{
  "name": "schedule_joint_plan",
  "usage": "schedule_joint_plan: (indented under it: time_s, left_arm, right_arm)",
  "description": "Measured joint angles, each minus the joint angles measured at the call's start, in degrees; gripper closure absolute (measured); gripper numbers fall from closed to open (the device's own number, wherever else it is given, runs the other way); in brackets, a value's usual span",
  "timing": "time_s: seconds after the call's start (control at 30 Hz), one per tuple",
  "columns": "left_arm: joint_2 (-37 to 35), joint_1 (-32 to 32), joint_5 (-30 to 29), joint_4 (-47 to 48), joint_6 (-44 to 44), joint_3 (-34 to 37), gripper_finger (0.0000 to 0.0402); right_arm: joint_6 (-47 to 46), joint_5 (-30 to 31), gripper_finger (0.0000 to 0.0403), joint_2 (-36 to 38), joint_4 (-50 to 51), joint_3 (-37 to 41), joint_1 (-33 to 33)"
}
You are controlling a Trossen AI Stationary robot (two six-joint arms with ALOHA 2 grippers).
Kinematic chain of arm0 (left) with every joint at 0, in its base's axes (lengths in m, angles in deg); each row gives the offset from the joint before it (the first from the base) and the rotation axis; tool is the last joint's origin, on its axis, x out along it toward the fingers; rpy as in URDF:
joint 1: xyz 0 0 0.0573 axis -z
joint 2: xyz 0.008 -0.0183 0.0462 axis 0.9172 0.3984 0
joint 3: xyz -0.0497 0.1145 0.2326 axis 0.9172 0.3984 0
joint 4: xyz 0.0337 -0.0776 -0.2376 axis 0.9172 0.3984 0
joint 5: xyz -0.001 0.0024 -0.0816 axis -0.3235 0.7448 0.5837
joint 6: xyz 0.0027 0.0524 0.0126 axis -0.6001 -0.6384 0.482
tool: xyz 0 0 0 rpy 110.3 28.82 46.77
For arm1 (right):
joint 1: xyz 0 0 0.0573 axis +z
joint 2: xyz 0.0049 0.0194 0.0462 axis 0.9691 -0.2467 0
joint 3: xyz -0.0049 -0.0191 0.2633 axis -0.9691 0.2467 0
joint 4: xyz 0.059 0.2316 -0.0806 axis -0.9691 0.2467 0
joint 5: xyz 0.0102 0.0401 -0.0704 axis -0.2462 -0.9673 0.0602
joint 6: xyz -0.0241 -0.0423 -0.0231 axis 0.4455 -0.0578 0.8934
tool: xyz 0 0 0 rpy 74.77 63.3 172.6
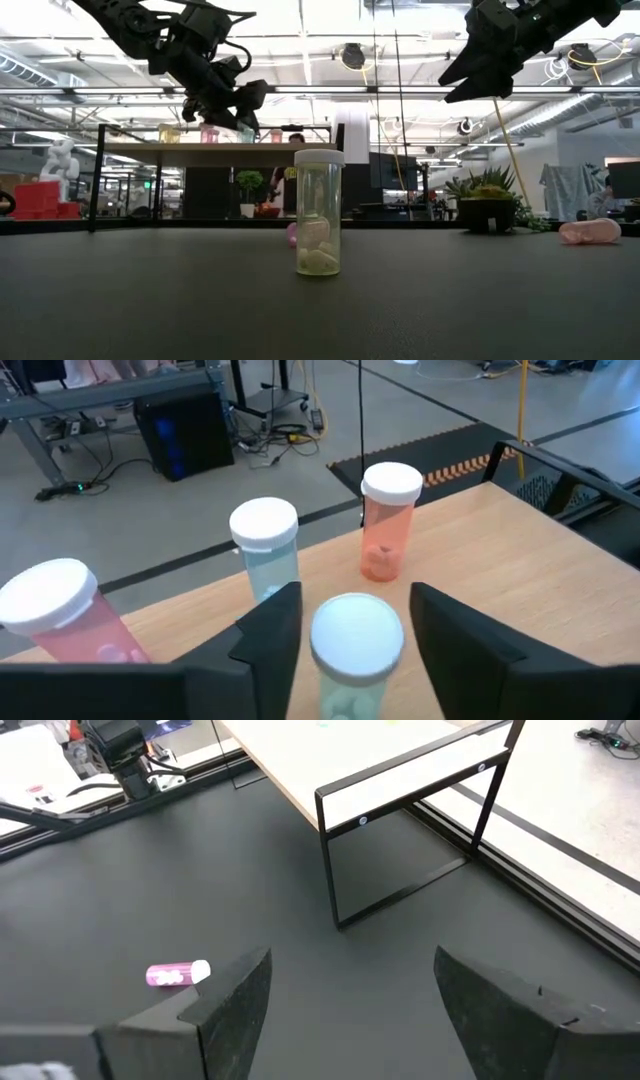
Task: Pick and place medicine bottles onto shelf by color
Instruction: Put the top blue medicine bottle aligned with the other blue medicine bottle on the shelf, then put the top orange medicine bottle aligned with the other orange medicine bottle on the shelf
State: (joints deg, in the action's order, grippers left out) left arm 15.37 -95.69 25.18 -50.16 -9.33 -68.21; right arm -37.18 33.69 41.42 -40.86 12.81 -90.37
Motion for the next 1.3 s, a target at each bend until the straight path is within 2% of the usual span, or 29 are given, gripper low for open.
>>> schedule_joint_plan:
  time_s: [0.27, 0.4, 0.53, 0.6, 0.7, 0.8, 0.9, 1.0, 1.13, 1.3]
  left_arm:
    - [-0.3, 0.6, 0.6, 0.7, -2.7, -2.3, 0.0141]
    - [-1.0, 2.1, 0.9, 7.8, -6.3, -7.5, 0.0123]
    - [-1.4, 4.4, 1.3, 19.0, -8.6, -16.4, 0.0117]
    - [-1.4, 6.4, 3.6, 25.4, -9.7, -21.4, 0.0120]
    - [-1.4, 10.3, 7.3, 31.4, -11.3, -27.8, 0.0128]
    - [-1.5, 15.1, 12.7, 32.3, -11.6, -30.5, 0.0140]
    - [-1.7, 20.3, 21.2, 30.8, -10.6, -30.6, 0.0151]
    - [-2.2, 26.1, 24.4, 29.2, -8.3, -29.5, 0.0160]
    - [-1.8, 34.1, 21.9, 27.5, -4.4, -24.9, 0.0169]
    - [-2.0, 43.3, 12.8, 13.3, 4.6, -14.6, 0.0178]
  right_arm:
    - [0.3, 0.0, 0.0128, 0.0, 0.0, 0.0, 0.0]
    - [0.4, 0.0, 0.0128, 0.0, -0.1, 0.0, 0.0]
    - [0.1, 0.0, 0.0128, 0.0, -0.1, 0.0, 0.0]
    - [-0.6, -0.3, 0.0128, 0.0, 0.1, 0.0, -0.4]
    - [-1.7, -4.6, 0.0128, 0.0, 1.0, 0.0, -1.8]
    - [-2.6, -10.3, 0.0128, 0.0, 2.4, 0.0, -3.3]
    - [-2.6, -14.6, 0.0128, 0.0, 2.8, 0.0, -3.9]
    - [-4.2, -19.0, 0.0128, 0.1, 2.8, 0.0, -3.7]
    - [-8.2, -22.5, 0.0129, 1.0, 3.2, 0.0, -1.8]
    - [-11.0, -21.9, 0.0129, 2.1, 7.6, 0.0, 4.1]
